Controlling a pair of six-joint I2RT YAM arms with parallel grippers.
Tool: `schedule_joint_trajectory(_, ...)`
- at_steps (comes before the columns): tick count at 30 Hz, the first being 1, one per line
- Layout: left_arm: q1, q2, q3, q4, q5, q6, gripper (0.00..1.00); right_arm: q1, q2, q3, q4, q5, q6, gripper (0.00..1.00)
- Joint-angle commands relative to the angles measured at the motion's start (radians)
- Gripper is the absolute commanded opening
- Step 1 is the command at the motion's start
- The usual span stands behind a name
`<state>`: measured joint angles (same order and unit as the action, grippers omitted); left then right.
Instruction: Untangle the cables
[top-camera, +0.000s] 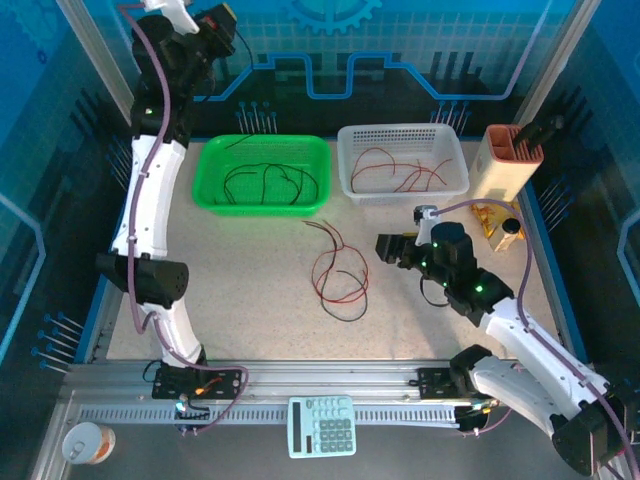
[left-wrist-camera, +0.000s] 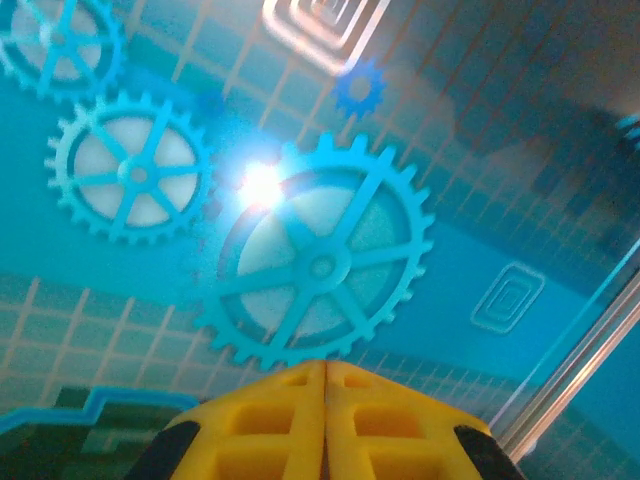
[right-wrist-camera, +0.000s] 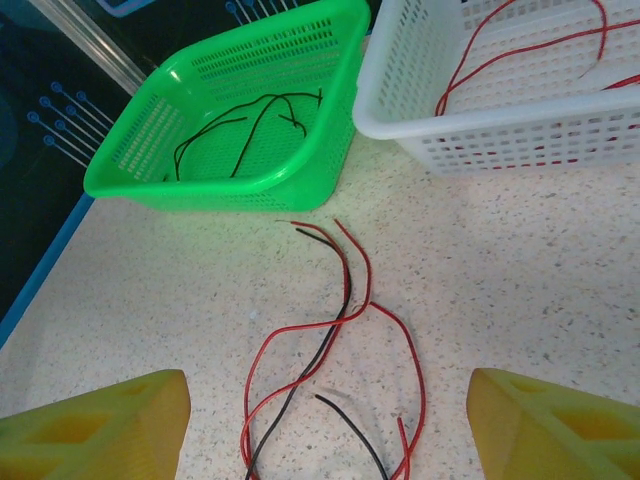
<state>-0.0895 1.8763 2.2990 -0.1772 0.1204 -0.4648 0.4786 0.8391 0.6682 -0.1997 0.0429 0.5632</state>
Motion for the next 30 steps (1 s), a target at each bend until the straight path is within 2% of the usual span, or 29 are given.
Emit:
schedule_joint_trajectory(1, 0.005, -0.008, -0.199, 0.026, 0.067, 0.007, 0.0, -0.027, -0.021, 0.013, -0.04, -0.025, -0.018, 0.74)
schedule_joint_trajectory(6, 0.005, -0.127, -0.652, 0.252, 0.071, -0.118, 0.0, -0.043, 0.006, 0.042, -0.037, -0.053, -0.03, 0.75)
schedule_joint_trajectory(9, 0.005, -0.153, -0.8, 0.309, 0.05, -0.166, 0.0, -0.044, 0.034, 0.067, -0.031, -0.075, -0.038, 0.74)
schedule_joint_trajectory(11, 0.005, -0.143, -0.833, 0.3, 0.034, -0.175, 0.0, -0.044, 0.053, 0.08, -0.026, -0.092, -0.04, 0.75)
schedule_joint_trajectory(21, 0.005, 0.051, -0.657, -0.003, -0.087, -0.12, 0.06, -0.04, 0.036, 0.057, -0.024, -0.094, -0.014, 0.74)
schedule_joint_trajectory(30, 0.007, 0.157, -0.48, -0.283, -0.323, -0.024, 0.2, -0.039, 0.014, 0.062, -0.058, -0.083, -0.031, 0.75)
